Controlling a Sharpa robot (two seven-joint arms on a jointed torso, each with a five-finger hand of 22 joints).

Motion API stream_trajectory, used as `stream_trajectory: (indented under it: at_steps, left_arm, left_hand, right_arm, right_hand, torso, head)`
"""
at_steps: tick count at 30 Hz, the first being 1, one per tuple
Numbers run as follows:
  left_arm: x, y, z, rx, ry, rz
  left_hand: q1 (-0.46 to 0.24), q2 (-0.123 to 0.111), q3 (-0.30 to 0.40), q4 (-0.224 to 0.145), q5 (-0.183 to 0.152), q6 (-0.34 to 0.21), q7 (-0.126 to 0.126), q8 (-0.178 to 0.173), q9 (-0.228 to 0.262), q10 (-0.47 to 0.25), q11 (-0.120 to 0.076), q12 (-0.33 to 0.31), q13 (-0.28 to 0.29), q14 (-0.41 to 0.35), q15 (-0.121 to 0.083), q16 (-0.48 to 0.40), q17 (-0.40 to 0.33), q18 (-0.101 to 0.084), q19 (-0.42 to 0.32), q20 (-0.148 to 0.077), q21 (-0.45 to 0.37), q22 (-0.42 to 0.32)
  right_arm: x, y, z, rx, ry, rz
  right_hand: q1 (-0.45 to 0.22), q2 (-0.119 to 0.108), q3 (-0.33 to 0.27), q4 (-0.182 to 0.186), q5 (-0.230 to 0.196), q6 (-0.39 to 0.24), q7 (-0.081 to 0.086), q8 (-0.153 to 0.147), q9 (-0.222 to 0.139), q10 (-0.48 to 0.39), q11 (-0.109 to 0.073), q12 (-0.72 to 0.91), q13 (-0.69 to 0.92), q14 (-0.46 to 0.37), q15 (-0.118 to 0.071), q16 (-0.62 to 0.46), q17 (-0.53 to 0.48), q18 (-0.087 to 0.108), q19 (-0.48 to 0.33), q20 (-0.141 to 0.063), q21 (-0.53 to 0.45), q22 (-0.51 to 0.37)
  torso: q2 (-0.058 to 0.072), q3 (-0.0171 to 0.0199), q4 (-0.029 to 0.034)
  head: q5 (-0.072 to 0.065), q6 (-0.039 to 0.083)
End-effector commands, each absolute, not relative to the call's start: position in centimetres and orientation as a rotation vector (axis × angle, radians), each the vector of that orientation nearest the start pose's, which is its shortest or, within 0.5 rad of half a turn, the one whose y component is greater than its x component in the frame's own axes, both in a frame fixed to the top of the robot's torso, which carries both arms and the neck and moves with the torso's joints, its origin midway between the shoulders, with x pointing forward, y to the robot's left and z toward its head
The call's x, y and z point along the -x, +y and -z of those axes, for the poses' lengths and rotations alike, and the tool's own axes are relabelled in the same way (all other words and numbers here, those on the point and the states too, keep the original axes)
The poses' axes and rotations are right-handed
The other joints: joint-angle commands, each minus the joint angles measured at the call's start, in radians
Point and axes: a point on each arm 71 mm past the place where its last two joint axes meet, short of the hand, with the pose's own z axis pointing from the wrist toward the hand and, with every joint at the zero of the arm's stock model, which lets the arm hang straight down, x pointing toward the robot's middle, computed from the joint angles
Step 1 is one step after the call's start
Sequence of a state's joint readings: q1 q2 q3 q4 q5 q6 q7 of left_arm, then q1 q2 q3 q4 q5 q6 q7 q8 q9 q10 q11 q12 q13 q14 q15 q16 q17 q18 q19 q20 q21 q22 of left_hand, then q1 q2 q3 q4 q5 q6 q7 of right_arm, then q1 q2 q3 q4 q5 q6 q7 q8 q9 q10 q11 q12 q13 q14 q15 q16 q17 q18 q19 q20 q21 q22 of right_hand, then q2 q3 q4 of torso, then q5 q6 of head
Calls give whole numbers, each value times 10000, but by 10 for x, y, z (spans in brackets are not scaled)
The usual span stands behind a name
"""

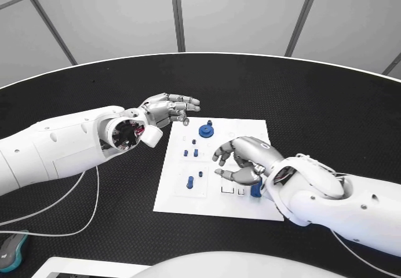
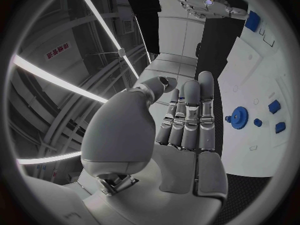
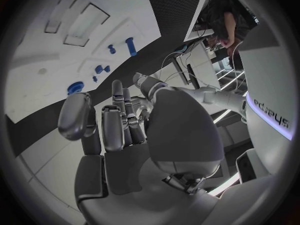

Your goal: Assemble the parts on the task board

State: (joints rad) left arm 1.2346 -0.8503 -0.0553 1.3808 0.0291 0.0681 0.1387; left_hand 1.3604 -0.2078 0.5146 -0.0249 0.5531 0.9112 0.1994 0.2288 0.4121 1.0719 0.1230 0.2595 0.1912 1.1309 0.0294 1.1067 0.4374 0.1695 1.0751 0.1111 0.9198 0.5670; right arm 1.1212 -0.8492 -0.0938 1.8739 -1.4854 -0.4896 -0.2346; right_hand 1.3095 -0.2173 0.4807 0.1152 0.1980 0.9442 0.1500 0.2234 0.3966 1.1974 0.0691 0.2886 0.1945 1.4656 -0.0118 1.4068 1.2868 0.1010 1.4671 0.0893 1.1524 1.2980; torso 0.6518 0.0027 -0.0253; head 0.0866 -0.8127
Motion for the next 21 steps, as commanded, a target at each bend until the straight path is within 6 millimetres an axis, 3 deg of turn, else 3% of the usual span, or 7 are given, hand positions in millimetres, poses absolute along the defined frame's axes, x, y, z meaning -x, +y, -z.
stream_trajectory:
  at_steps: [1, 6, 10, 12, 14, 17, 21]
  left_arm:
    - [-507, 237, 190, 11791, 17611, 16202]
    - [-507, 237, 193, 11837, 17618, 16167]
    - [-507, 235, 194, 11837, 17661, 16216]
    - [-507, 236, 194, 11847, 17662, 16210]
    - [-507, 236, 195, 11874, 17652, 16202]
    - [-507, 236, 195, 11922, 17639, 16210]
    - [-507, 235, 196, 11931, 17660, 16253]
  left_hand:
    - [8, 111, -62, 16, 22, -45, -5, 68, -5, -82, -12, 39, 17, -39, 28, 34, -14, 157, -61, 17, 54, 9]
    - [18, 119, -63, 11, 24, -43, -7, 72, -6, -83, -13, 46, 18, -43, 27, 34, -18, 158, -68, 17, 60, 14]
    - [18, 119, -63, 11, 24, -43, -7, 72, -6, -83, -13, 46, 18, -43, 27, 34, -18, 158, -68, 17, 60, 14]
    - [18, 119, -63, 11, 24, -43, -7, 72, -6, -83, -13, 46, 18, -43, 27, 34, -18, 158, -68, 17, 60, 14]
    - [26, 131, -65, 8, 26, -38, -9, 77, -5, -82, -15, 55, 19, -47, 26, 34, -22, 158, -76, 17, 67, 20]
    - [26, 131, -65, 8, 26, -38, -9, 77, -5, -82, -15, 55, 19, -47, 26, 34, -22, 158, -76, 17, 67, 20]
    - [26, 131, -65, 8, 26, -38, -9, 77, -5, -82, -15, 55, 19, -47, 26, 34, -22, 158, -76, 17, 67, 20]
  right_arm:
    - [-390, -173, 192, -348, 16974, -8072]
    - [-387, -207, 191, -1269, 17346, -7231]
    - [-385, -231, 195, -2028, 17602, -6343]
    - [-384, -236, 198, -2266, 17692, -6079]
    - [-382, -241, 203, -2548, 17840, -5783]
    - [-380, -243, 210, -2911, 18059, -5434]
    - [-377, -241, 218, -3213, 18315, -5169]
  right_hand:
    - [-141, -92, -31, 136, 36, 254, -188, 113, 27, 918, -256, 482, 367, 537, -213, 226, 322, -271, 264, -199, 595, 397]
    - [-87, -214, -150, 268, 91, 428, -347, 200, 42, 1304, -436, 1411, 1419, 579, -379, 279, 389, -322, 332, -384, 854, 598]
    - [-155, -209, -395, 616, 91, 545, -455, 422, 274, 982, -560, 3799, 4268, 636, -472, 388, 544, -379, 389, -456, 1120, 821]
    - [-387, -204, -560, 842, 107, 617, -498, 536, 391, 1453, -570, 5601, 6161, 687, -467, 525, 769, -426, 446, -466, 1365, 985]
    - [-699, -234, -940, 1305, 413, 560, -554, 732, 683, 1619, -586, 7330, 8074, 727, -498, 667, 982, -464, 490, -499, 1577, 1143]
    - [-792, -277, -1361, 1631, 1170, 430, -556, 903, 986, 1640, -573, 8129, 9044, 745, -491, 757, 1122, -487, 506, -514, 1704, 1250]
    - [-993, -220, -1868, 1738, 1288, 300, -558, 1013, 1234, 1908, -568, 9066, 10094, 797, -485, 933, 1430, -537, 554, -501, 1963, 1432]
  torso:
    - [-69, 26, -125]
    - [-99, 90, -216]
    - [-117, 105, -241]
    - [-128, 117, -262]
    - [-131, 129, -297]
    - [-142, 150, -353]
    - [-146, 151, -393]
  head:
    - [-204, 58]
    - [-497, 129]
    - [-846, 162]
    - [-943, 137]
    - [-998, 120]
    - [-981, 101]
    - [-995, 69]
